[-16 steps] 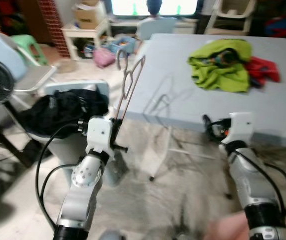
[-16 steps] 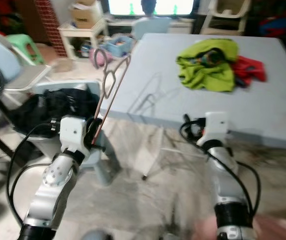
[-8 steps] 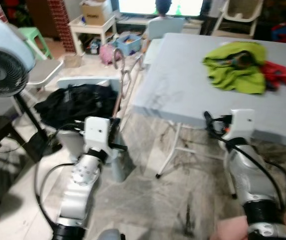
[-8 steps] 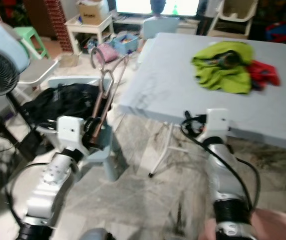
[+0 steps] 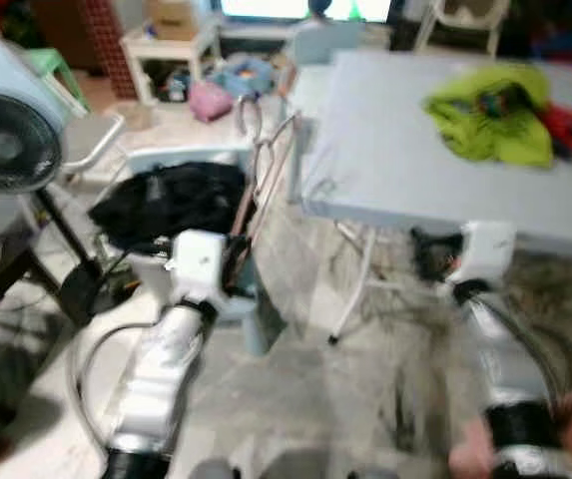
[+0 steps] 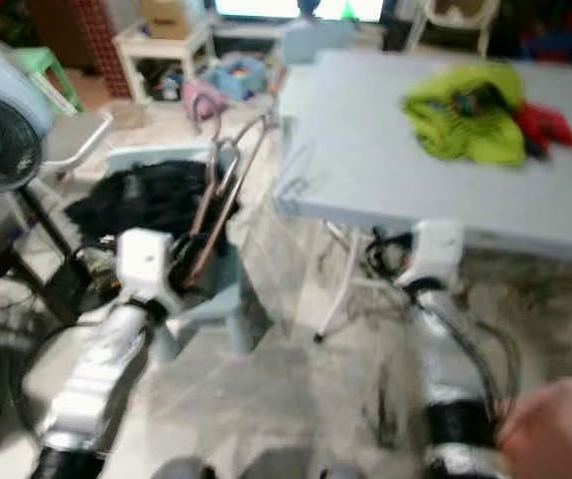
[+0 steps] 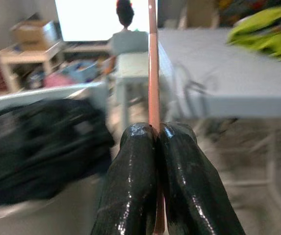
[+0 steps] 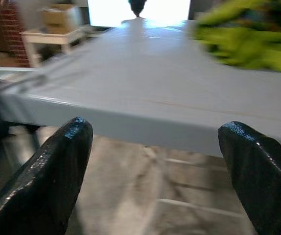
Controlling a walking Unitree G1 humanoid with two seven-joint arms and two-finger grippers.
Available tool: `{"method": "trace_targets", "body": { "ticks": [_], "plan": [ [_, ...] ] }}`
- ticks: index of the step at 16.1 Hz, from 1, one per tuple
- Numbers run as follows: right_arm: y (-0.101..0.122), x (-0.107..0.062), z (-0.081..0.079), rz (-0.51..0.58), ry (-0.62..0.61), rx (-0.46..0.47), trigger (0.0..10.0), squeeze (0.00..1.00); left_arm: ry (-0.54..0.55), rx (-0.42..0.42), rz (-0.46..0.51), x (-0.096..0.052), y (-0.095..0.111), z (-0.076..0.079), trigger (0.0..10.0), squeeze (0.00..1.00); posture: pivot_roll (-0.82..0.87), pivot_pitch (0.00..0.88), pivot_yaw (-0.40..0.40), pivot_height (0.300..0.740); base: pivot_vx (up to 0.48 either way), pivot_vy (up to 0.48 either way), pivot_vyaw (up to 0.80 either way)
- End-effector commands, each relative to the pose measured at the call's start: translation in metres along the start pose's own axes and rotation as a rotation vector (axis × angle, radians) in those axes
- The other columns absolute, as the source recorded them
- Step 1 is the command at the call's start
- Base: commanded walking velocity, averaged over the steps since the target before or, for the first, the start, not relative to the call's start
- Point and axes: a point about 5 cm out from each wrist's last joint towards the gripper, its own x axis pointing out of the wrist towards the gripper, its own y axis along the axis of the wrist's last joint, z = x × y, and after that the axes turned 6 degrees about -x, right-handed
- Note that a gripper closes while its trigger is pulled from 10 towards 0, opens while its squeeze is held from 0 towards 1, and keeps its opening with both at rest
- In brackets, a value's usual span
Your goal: Hang hanger
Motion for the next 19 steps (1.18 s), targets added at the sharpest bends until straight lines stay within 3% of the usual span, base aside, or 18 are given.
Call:
{"method": "trace_targets", "body": {
  "ticks": [1, 3, 6, 9, 10, 11, 12, 13, 14, 15, 17, 19],
  "plan": [
    [0.004, 0.001, 0.004, 0.011, -0.008, -0.014, 10.0, 0.00, -0.002, 0.004, 0.025, 0.002, 0.007, 0.000, 10.0, 0.00, 0.02, 0.004, 0.038, 0.740, 0.000, 0.480, 0.00],
    [0.004, 0.001, 0.004, 0.011, -0.009, -0.014, 10.0, 0.00, -0.002, 0.004, 0.025, 0.002, 0.007, 0.000, 10.0, 0.00, 0.02, 0.004, 0.038, 0.740, 0.000, 0.480, 0.00],
    [0.003, 0.000, 0.008, 0.006, -0.011, -0.028, 10.0, 0.00, -0.103, 0.020, -0.056, -0.004, -0.007, 0.006, 10.0, 0.00, 0.01, 0.004, 0.036, 0.740, 0.000, 0.277, 0.00],
    [0.003, 0.002, 0.022, -0.007, -0.031, -0.055, 10.0, 0.00, -0.245, 0.105, -0.159, -0.007, -0.020, 0.004, 10.0, 0.00, 0.01, 0.008, 0.033, 0.740, 0.000, 0.000, 0.00],
    [0.003, 0.002, 0.022, -0.009, -0.031, -0.059, 10.0, 0.00, -0.250, 0.129, -0.167, -0.007, -0.021, 0.003, 10.0, 0.00, 0.01, 0.008, 0.033, 0.740, 0.000, 0.000, 0.00],
    [0.001, 0.003, 0.022, -0.023, -0.005, -0.097, 10.0, 0.00, -0.351, 0.208, -0.203, -0.004, -0.023, 0.000, 10.0, 0.00, 0.01, 0.007, 0.030, 0.740, 0.000, 0.000, 0.00],
    [0.000, 0.003, 0.022, -0.028, 0.005, -0.108, 10.0, 0.00, -0.376, 0.210, -0.211, -0.004, -0.023, 0.000, 10.0, 0.00, 0.01, 0.006, 0.031, 0.740, 0.000, 0.000, 0.00],
    [-0.002, 0.003, 0.021, -0.044, 0.089, -0.150, 10.0, 0.00, -0.474, 0.231, -0.233, -0.009, -0.025, 0.001, 10.0, 0.00, 0.01, 0.006, 0.032, 0.740, 0.000, 0.000, 0.00],
    [-0.002, 0.003, 0.021, -0.044, 0.089, -0.150, 10.0, 0.00, -0.474, 0.231, -0.233, -0.009, -0.025, 0.001, 10.0, 0.00, 0.01, 0.006, 0.032, 0.740, 0.000, 0.000, 0.00],
    [-0.003, 0.003, 0.023, -0.051, 0.184, -0.191, 10.0, 0.00, -0.579, 0.271, -0.278, -0.015, -0.029, 0.001, 10.0, 0.00, 0.01, 0.007, 0.029, 0.740, 0.000, 0.000, 0.00],
    [0.002, -0.001, 0.035, -0.071, 0.436, -0.358, 10.0, 0.00, -0.763, 0.357, -0.379, -0.029, -0.042, -0.006, 10.0, 0.00, 0.00, 0.008, 0.027, 0.740, 0.000, 0.000, 0.00],
    [0.006, -0.014, 0.043, -0.094, 0.679, -0.512, 10.0, 0.00, -0.854, 0.398, -0.426, -0.036, -0.047, -0.008, 10.0, 0.00, 0.00, 0.010, 0.029, 0.740, 0.000, 0.000, 0.00]
  ]
}}
